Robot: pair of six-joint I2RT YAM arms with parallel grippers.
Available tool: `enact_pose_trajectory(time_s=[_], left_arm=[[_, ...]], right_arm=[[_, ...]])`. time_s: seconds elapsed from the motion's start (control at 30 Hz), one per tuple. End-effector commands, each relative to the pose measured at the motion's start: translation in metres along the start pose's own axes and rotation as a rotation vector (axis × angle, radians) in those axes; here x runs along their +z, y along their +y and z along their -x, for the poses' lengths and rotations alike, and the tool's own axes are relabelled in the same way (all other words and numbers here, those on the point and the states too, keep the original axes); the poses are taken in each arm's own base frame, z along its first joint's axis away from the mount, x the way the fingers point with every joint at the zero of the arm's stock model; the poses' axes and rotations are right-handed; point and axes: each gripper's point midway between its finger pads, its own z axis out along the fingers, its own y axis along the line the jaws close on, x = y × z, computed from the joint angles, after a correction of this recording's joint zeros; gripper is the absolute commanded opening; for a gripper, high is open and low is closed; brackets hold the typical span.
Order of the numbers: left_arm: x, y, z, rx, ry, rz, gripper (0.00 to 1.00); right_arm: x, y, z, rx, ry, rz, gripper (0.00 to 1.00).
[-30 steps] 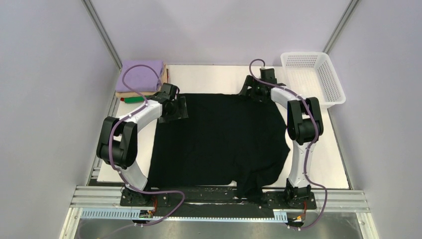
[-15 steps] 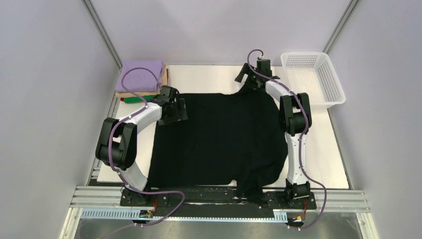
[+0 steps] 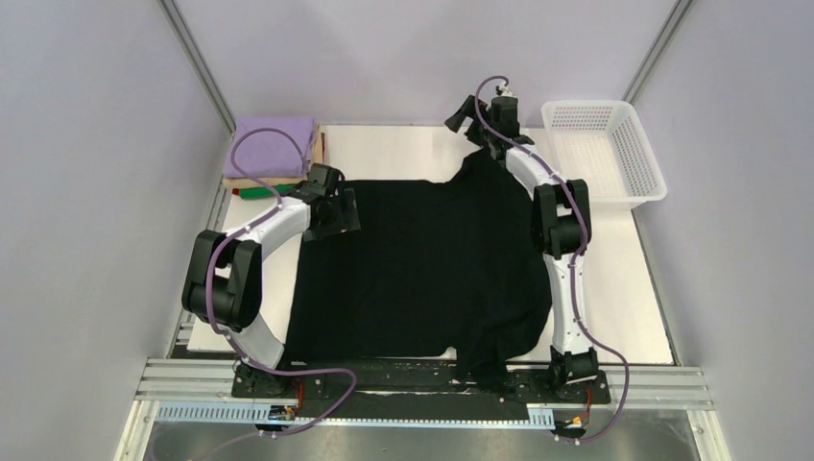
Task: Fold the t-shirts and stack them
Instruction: Flatten out the tshirt
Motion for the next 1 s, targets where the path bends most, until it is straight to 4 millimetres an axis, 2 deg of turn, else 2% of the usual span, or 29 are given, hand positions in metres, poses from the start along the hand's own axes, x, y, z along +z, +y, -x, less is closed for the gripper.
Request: enact_pose_trajectory(time_s=[0.0, 0.07, 0.23, 0.3, 0.37, 0.47, 0.53, 0.6, 0.8, 0.87, 0.97], left_arm=[[-0.026, -0.008, 0.028, -0.025, -0.096, -0.037, 1.00], [-0.029, -0.008, 0.027, -0.024, -0.102, -0.044, 1.00], [-0.034, -0.004, 0.022, -0.024, -0.108, -0.041, 1.00], [-0.036, -0.004, 0.022, -0.022, -0.112, -0.046, 1.00], [-0.038, -0.004, 0.022, -0.021, -0.115, -0.050, 1.00], [-0.040, -0.004, 0.022, -0.024, -0.121, -0.052, 1.00], [-0.041, -0.004, 0.022, -0.025, -0.124, -0.055, 1.00], [-0.041, -0.004, 0.022, -0.025, -0.124, -0.054, 1.00], [-0.041, -0.002, 0.020, -0.027, -0.115, -0.046, 1.00], [-0.043, -0.003, 0.022, -0.027, -0.121, -0.048, 1.00], [-0.047, -0.003, 0.024, -0.031, -0.131, -0.051, 1.00]], right_arm=[[-0.056, 0.029, 0.025, -0.114, -0.027, -0.004, 1.00], [-0.076, 0.021, 0.012, -0.127, 0.011, -0.035, 1.00], [-0.118, -0.002, -0.044, -0.125, 0.125, -0.109, 1.00], [-0.125, -0.002, -0.068, -0.122, 0.180, -0.100, 1.00], [-0.126, 0.006, -0.090, -0.126, 0.230, -0.069, 1.00], [-0.114, 0.023, -0.111, -0.161, 0.263, -0.040, 1.00], [-0.099, 0.032, -0.108, -0.165, 0.257, -0.025, 1.00], [-0.077, 0.028, -0.111, -0.157, 0.258, -0.033, 1.00], [0.000, 0.014, -0.093, -0.183, 0.190, -0.085, 1.00], [0.013, 0.024, -0.083, -0.201, 0.172, -0.049, 1.00], [0.013, 0.048, -0.060, -0.252, 0.130, 0.027, 1.00]])
